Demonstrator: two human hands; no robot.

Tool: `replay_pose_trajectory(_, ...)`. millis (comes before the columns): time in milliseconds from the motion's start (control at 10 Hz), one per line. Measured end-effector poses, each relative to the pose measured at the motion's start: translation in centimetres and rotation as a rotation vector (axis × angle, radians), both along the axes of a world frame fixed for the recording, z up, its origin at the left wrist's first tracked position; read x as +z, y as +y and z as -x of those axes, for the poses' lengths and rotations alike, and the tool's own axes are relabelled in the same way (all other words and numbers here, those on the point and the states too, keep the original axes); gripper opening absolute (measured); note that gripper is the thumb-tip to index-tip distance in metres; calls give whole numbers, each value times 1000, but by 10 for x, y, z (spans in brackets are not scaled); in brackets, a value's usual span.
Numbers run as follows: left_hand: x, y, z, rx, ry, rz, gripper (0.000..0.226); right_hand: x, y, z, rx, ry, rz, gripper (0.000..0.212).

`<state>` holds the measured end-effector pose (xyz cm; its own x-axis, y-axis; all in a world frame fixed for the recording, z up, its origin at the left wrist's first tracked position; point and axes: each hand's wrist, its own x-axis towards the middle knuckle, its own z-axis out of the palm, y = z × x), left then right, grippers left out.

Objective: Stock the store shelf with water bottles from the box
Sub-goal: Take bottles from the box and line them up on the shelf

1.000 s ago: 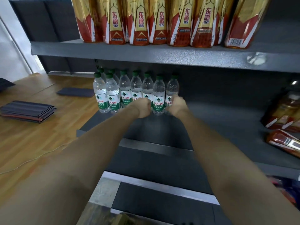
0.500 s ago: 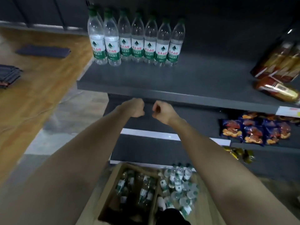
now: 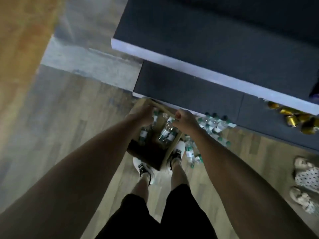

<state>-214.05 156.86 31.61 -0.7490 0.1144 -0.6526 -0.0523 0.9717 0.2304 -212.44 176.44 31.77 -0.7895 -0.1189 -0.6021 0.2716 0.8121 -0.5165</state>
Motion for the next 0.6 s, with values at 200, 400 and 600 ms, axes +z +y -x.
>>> replay_pose_trajectory(200, -128, 0, -41, 78, -195, 66, 17, -151, 10, -26, 56, -215, -1, 27)
replay_pose_trajectory(400, -254, 20, -68, 95, -301, 47, 31, -270, 20, -42, 124, -276, -53, 29)
replay_pose_trajectory(600, -383, 51, -83, 200, -308, -9, 26, -392, 30, -41, 241, -253, -108, 43)
